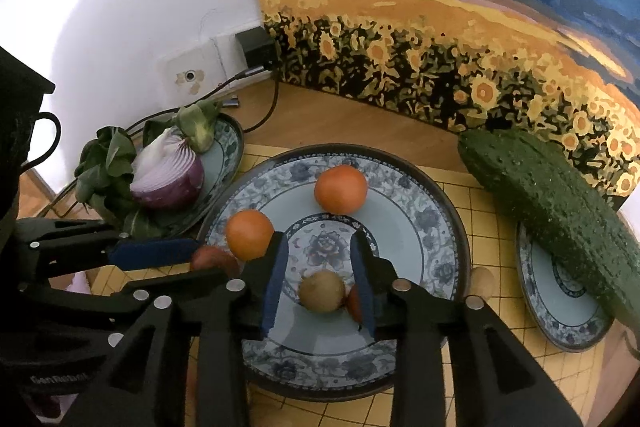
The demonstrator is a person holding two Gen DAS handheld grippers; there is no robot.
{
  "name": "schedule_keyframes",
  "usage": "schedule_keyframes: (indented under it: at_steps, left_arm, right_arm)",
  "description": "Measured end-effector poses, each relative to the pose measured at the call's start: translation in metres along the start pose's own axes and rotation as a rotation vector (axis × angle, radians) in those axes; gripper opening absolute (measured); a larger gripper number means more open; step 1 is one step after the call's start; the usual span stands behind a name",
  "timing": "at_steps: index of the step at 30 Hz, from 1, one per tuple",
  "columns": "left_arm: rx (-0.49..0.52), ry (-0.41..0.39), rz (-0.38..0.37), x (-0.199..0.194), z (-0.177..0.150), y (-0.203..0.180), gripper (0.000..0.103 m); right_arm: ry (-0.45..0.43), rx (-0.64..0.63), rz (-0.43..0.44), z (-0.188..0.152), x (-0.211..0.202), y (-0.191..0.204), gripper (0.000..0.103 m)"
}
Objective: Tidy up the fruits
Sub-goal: 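Lower the plum and kiwi onto the blue-and-white plate and open both tools, then grasp an orange with the left tool while the right tool grasps a red apple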
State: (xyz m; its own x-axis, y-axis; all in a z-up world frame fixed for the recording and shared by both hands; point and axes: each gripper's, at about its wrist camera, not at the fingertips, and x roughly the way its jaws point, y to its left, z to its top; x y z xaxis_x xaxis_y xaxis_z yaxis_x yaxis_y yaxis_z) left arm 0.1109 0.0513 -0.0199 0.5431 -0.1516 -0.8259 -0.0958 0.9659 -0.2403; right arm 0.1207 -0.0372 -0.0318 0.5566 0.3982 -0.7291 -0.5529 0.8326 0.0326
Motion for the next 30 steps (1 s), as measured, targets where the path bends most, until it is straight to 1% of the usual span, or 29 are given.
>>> schedule_keyframes:
  at_steps: [4, 7, 9, 10, 11, 12, 14, 17, 19, 21, 22, 24, 27, 30]
  left_arm:
    - [0.005, -0.002, -0.003, -0.002, 0.001, 0.0, 0.034]
    - [0.007, -0.009, 0.0, -0.004, 0.002, -0.001, 0.043]
    - [0.006, -0.013, 0.008, -0.006, 0.003, 0.0, 0.059]
    - [0.007, -0.012, 0.015, -0.008, 0.004, 0.0, 0.064]
    - [0.01, -0.013, 0.017, -0.009, 0.004, 0.0, 0.073]
    - [0.013, -0.017, 0.02, -0.011, 0.004, 0.0, 0.079]
    - [0.02, -0.035, 0.031, -0.015, 0.004, 0.001, 0.083]
    - [0.015, -0.032, 0.027, -0.015, 0.005, 0.001, 0.084]
    - [0.008, -0.033, 0.007, -0.017, 0.004, 0.001, 0.085]
    - [0.009, -0.047, 0.01, -0.022, 0.003, -0.002, 0.089]
    - [0.014, -0.06, 0.017, -0.026, 0.001, -0.004, 0.091]
    - [0.015, -0.074, 0.007, -0.031, -0.001, -0.008, 0.093]
    - [0.003, -0.069, -0.004, -0.034, -0.006, -0.012, 0.093]
    - [-0.006, -0.05, 0.006, -0.034, -0.015, -0.017, 0.093]
  right_arm:
    - [-0.013, 0.008, -0.005, 0.0, -0.006, -0.001, 0.043]
    - [-0.023, 0.01, -0.014, 0.0, -0.013, -0.004, 0.046]
    - [-0.03, 0.02, -0.018, 0.001, -0.018, -0.007, 0.05]
    - [-0.036, 0.025, -0.016, 0.001, -0.021, -0.009, 0.051]
    - [-0.042, 0.027, -0.015, 0.001, -0.024, -0.011, 0.055]
    - [-0.046, 0.029, -0.014, 0.001, -0.026, -0.013, 0.061]
    - [-0.059, 0.028, -0.014, 0.002, -0.031, -0.016, 0.066]
    - [-0.075, 0.045, -0.006, 0.004, -0.04, -0.019, 0.07]
    - [-0.075, 0.064, 0.009, 0.005, -0.045, -0.023, 0.072]
    - [-0.071, 0.081, 0.017, 0.006, -0.048, -0.026, 0.079]
    - [-0.071, 0.094, 0.022, 0.006, -0.051, -0.028, 0.081]
    - [-0.075, 0.12, 0.032, 0.005, -0.058, -0.033, 0.087]
    - [-0.087, 0.124, 0.025, 0.002, -0.069, -0.036, 0.088]
    - [-0.089, 0.126, 0.019, -0.004, -0.079, -0.038, 0.088]
